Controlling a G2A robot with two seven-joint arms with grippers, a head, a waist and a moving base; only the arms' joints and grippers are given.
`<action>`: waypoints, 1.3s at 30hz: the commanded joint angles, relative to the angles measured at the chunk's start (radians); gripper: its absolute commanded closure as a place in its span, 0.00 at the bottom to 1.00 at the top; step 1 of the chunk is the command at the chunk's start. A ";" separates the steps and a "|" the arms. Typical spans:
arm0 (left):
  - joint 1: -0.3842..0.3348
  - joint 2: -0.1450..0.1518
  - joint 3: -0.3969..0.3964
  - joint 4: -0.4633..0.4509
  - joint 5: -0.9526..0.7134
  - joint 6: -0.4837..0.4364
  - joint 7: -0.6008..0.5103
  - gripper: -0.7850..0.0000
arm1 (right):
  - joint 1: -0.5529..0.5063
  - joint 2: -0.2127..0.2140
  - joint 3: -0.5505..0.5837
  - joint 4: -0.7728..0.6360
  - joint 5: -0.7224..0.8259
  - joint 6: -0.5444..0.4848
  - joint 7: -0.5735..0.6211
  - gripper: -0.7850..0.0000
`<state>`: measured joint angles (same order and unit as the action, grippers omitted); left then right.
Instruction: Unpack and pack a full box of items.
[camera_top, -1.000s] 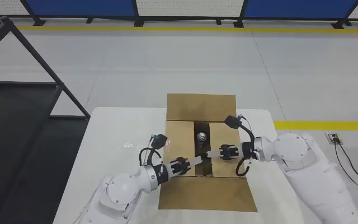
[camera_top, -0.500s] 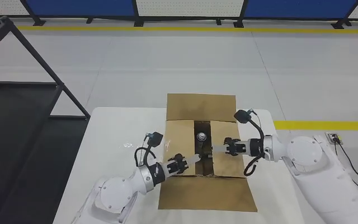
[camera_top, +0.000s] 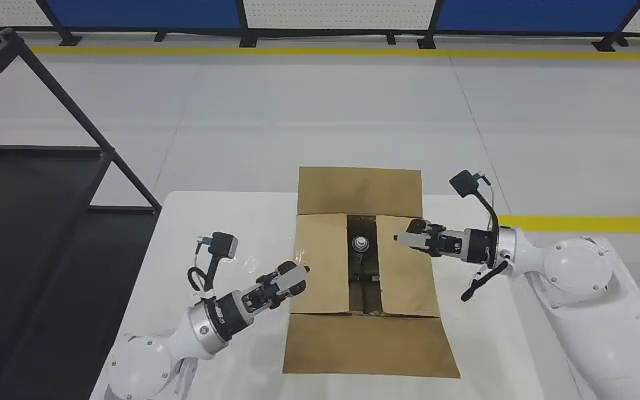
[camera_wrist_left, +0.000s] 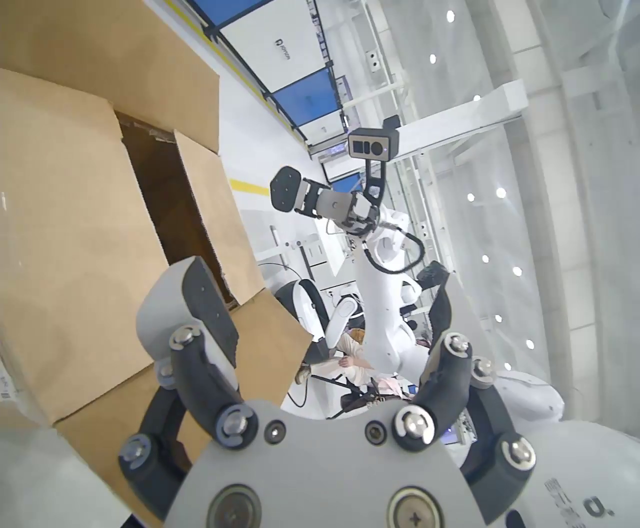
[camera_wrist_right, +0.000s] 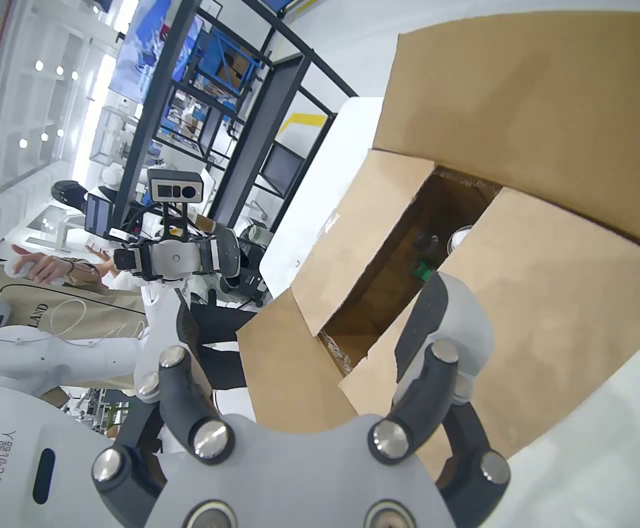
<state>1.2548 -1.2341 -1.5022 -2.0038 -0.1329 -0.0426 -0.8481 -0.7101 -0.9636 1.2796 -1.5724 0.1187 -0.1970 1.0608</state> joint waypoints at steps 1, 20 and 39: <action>0.030 0.011 -0.062 0.004 -0.025 -0.028 -0.095 0.00 | 0.007 0.002 0.011 0.006 0.009 -0.015 0.006 0.00; 0.213 0.072 -0.263 0.060 -0.193 -0.084 -0.657 0.00 | -0.030 0.026 0.101 0.007 0.085 -0.085 0.036 0.00; 0.147 0.083 -0.088 0.104 -0.176 -0.090 -0.567 0.00 | -0.102 0.044 0.139 -0.031 0.136 -0.140 0.049 0.00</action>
<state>1.4088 -1.1496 -1.6009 -1.9021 -0.2896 -0.1210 -1.4440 -0.8077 -0.9209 1.4163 -1.6011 0.2538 -0.3369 1.1112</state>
